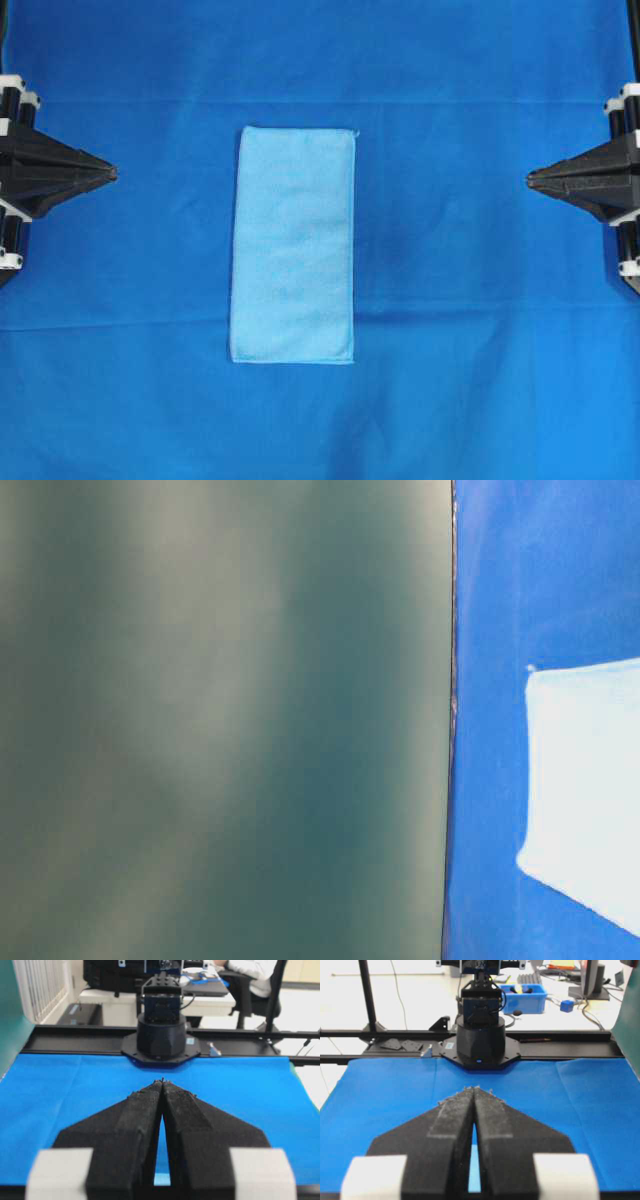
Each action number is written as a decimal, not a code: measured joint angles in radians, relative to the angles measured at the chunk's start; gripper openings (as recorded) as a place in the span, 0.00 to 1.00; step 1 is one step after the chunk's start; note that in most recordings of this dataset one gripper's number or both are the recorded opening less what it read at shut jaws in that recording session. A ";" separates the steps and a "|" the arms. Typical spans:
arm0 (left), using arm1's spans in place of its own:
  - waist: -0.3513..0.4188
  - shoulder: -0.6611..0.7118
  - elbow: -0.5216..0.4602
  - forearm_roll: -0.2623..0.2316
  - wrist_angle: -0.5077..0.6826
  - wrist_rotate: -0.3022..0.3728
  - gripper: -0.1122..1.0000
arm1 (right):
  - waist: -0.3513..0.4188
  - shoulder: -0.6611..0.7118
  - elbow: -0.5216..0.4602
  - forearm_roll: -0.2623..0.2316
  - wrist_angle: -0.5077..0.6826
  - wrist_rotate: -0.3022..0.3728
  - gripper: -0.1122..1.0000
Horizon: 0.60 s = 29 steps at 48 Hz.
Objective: Fold a vertical towel.
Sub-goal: 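Move both grippers to the top corners of the light-blue towel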
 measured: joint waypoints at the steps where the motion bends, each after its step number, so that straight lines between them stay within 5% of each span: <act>1: 0.000 0.000 0.000 0.000 0.002 -0.002 0.10 | 0.000 -0.002 0.000 0.000 0.000 0.000 0.10; 16: 0.017 0.034 -0.003 -0.026 0.066 -0.038 0.10 | -0.078 0.124 -0.064 0.020 0.084 0.049 0.10; 29: 0.121 0.249 -0.011 -0.026 0.020 -0.041 0.11 | -0.204 0.364 -0.146 0.020 0.110 0.063 0.11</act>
